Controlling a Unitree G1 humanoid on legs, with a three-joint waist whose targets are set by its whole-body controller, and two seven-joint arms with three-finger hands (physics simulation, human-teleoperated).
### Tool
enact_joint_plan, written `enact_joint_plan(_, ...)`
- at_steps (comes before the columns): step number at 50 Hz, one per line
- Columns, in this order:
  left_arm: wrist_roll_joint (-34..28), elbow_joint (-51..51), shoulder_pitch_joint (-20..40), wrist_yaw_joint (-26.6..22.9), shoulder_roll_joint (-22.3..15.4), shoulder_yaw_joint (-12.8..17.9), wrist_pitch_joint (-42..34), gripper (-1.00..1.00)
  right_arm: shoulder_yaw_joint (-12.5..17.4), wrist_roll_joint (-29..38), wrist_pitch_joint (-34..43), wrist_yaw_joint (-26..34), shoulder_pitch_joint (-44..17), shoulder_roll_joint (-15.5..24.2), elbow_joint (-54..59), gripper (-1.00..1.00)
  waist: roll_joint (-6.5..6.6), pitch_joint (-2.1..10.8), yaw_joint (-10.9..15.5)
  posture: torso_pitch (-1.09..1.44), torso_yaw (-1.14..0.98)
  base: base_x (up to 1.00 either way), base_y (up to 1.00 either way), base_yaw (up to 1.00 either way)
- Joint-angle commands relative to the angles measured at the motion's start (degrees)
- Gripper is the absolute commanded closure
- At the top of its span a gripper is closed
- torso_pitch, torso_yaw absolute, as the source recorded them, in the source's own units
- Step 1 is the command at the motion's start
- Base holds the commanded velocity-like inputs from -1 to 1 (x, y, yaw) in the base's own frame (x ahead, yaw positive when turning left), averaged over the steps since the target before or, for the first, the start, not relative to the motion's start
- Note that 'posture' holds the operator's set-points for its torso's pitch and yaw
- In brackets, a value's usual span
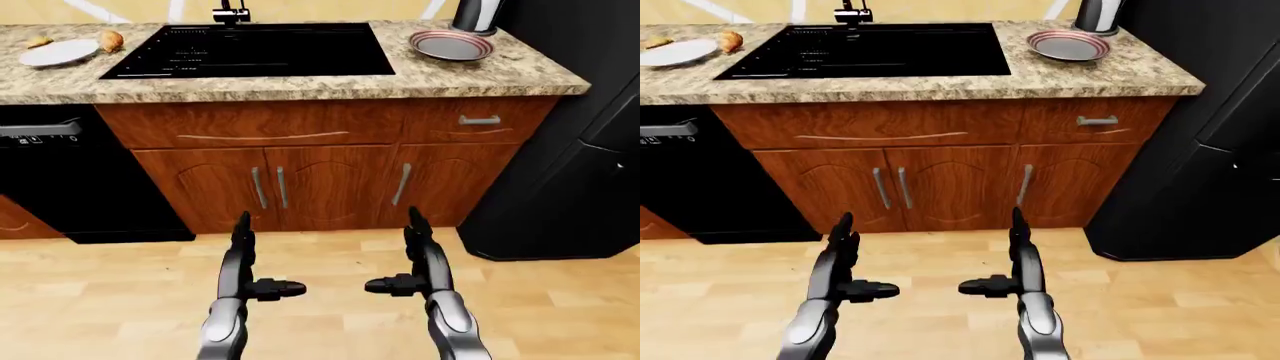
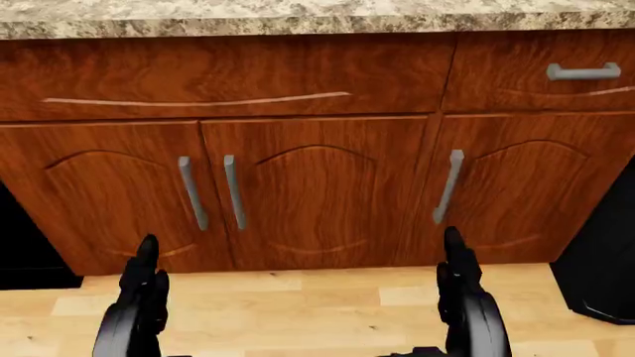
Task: Place the pastries on the plates.
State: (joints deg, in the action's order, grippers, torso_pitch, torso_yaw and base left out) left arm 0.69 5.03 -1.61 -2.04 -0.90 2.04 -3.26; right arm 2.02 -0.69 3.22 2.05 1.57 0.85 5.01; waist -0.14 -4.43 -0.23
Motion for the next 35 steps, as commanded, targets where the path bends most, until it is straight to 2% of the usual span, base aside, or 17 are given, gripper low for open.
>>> enact_joint_plan(1,3.1,-18.1,6.0,-0.1,-1.7,2.0,-10.8,-1.00,0.9,-1.1,5.6,-1.3,-6.1,0.7,-15.1,-1.00,-0.45,0.05,-0.1,0.00,0.00,0.00,0.00,0.00)
enact_joint_plan(3,3.2,-23.6,8.7,-0.3,-3.0,2.8,-17.8,-1.00,1.4,-1.3,11.0,-1.7,-8.1,1.4,-19.6,-1.00,0.03,4.31,0.4,0.00,0.00,0.00,0.00,0.00)
enact_joint_plan(4,2.8,-24.5,10.7,0.2,-3.4,3.5,-20.0,-1.00,1.4,-2.1,12.5,-1.5,-9.0,1.3,-20.6,-1.00,0.00,2.02,0.4,0.00,0.00,0.00,0.00,0.00)
enact_joint_plan(5,2.8,-25.1,12.5,-0.3,-4.3,4.1,-22.0,-1.00,1.1,-1.1,12.9,-1.2,-10.1,1.9,-20.5,-1.00,-0.42,1.38,0.3,0.00,0.00,0.00,0.00,0.00)
enact_joint_plan(8,2.2,-23.1,17.4,0.1,-5.5,5.1,-24.6,-1.00,1.4,-2.1,16.6,-1.1,-13.8,2.0,-22.1,-1.00,-0.04,5.19,0.3,0.00,0.00,0.00,0.09,0.00)
enact_joint_plan(10,2.8,-22.3,20.9,0.5,-6.3,6.0,-26.5,-1.00,2.4,-3.2,19.6,-1.4,-17.2,2.7,-24.6,-1.00,-1.13,4.86,0.1,0.00,0.00,0.00,0.36,0.00)
enact_joint_plan(11,2.9,-21.8,23.8,1.0,-7.3,6.4,-28.7,-1.00,3.0,-3.8,22.1,-1.3,-19.0,3.5,-26.2,-1.00,-1.84,5.41,0.0,0.00,0.00,0.02,0.85,0.00)
enact_joint_plan(12,2.3,-21.3,25.4,0.5,-8.6,6.3,-28.5,-1.00,3.9,-4.3,24.1,-1.3,-20.7,4.4,-27.3,-1.00,-2.99,5.19,-0.2,0.00,0.00,0.02,0.84,0.00)
enact_joint_plan(14,2.7,-18.8,28.9,0.8,-10.0,7.5,-29.1,-1.00,4.9,-5.0,26.7,-1.2,-23.3,5.8,-28.2,-1.00,-3.15,5.37,-0.6,0.00,0.00,0.04,0.85,0.00)
enact_joint_plan(16,2.7,-17.5,32.3,0.1,-11.9,7.7,-30.5,-1.00,6.5,-6.3,29.5,-1.6,-26.7,7.3,-29.4,-1.00,-2.71,4.63,-0.9,0.00,0.00,0.05,0.85,0.00)
enact_joint_plan(20,3.0,-16.8,35.4,-0.3,-13.6,8.3,-31.5,-1.00,6.7,-7.8,33.6,-2.8,-30.6,9.0,-31.3,-1.00,-1.06,4.19,-1.5,0.00,0.00,0.09,0.85,0.00)
enact_joint_plan(23,3.7,-18.9,35.4,-0.8,-14.4,8.8,-33.2,-1.00,6.8,-8.5,36.4,-3.2,-32.6,9.8,-32.1,-1.00,1.44,3.98,-1.8,0.00,0.00,0.11,0.85,0.00)
enact_joint_plan(25,4.6,-20.6,35.6,-0.5,-15.1,10.0,-34.7,-1.00,6.3,-8.7,38.2,-4.2,-33.5,9.5,-33.5,-1.00,4.77,4.45,-1.8,0.00,0.00,0.11,0.85,0.00)
enact_joint_plan(26,5.2,-21.6,35.5,-0.4,-15.3,10.5,-35.3,-1.00,6.0,-8.5,38.1,-4.3,-33.4,9.6,-33.4,-1.00,8.14,5.42,-1.7,0.00,0.00,0.12,0.84,0.00)
enact_joint_plan(27,6.0,-23.7,35.1,0.0,-15.8,11.5,-36.1,-1.00,6.1,-8.5,38.6,-4.4,-33.3,9.5,-34.1,-1.00,5.38,4.22,-1.0,0.00,0.00,0.11,0.84,0.00)
enact_joint_plan(29,6.4,-26.5,34.4,0.0,-17.2,12.4,-38.8,-1.00,6.1,-8.5,39.7,-4.4,-33.0,9.7,-35.8,-1.00,4.85,3.60,-0.6,0.00,0.00,0.11,0.84,0.00)
enact_joint_plan(35,6.2,-27.9,37.9,1.6,-19.3,12.4,-41.5,-1.00,9.4,-10.9,41.0,-4.6,-33.9,12.1,-37.8,-1.00,0.72,2.41,0.8,0.00,0.00,0.11,0.84,0.00)
